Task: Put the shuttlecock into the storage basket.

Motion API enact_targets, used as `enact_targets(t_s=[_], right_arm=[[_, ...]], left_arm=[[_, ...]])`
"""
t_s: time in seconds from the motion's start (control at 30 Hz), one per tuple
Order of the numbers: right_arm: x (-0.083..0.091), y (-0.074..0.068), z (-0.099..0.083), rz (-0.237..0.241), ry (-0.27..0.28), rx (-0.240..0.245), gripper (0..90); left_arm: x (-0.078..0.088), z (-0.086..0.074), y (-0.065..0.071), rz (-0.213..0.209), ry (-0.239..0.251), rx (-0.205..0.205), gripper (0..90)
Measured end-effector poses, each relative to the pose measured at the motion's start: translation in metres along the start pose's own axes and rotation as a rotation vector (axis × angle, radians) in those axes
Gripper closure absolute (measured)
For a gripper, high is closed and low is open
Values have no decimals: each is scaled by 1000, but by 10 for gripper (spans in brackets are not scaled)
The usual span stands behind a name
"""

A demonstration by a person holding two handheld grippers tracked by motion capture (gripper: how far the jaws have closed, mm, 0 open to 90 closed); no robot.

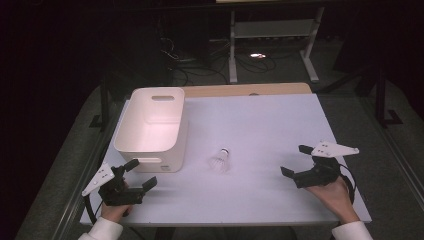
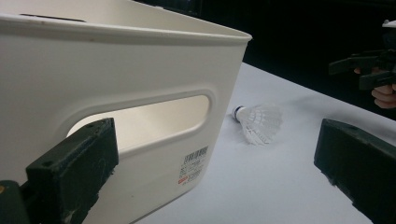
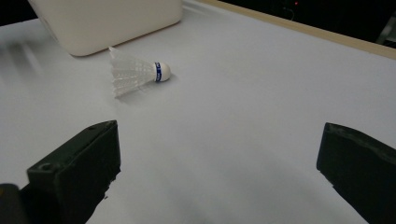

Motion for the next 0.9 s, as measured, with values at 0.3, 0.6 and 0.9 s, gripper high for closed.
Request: enact_targets(t_s=[0.3,0.6,0.9], right_arm=[[-9,-9,15,34,-43,43,0],[-16,-14,20,49,-68,68,0],[-25,-19,25,59,-99,90,0]], left_arm=[[0,0,0,-3,-1,-1,0],[0,0,0,-6,-6,-5,0],[1,0,0,-6,-9,-6,0]])
Point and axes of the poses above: each handheld gripper's, and its own axes: x roughly backward along the jaws, z roughly out of its top, y roughly to its right, the point moved 1 cm from there along -x, roughly forward along the jaws, and after that the axes turned 2 degrees about z, right-handed, at the moved point
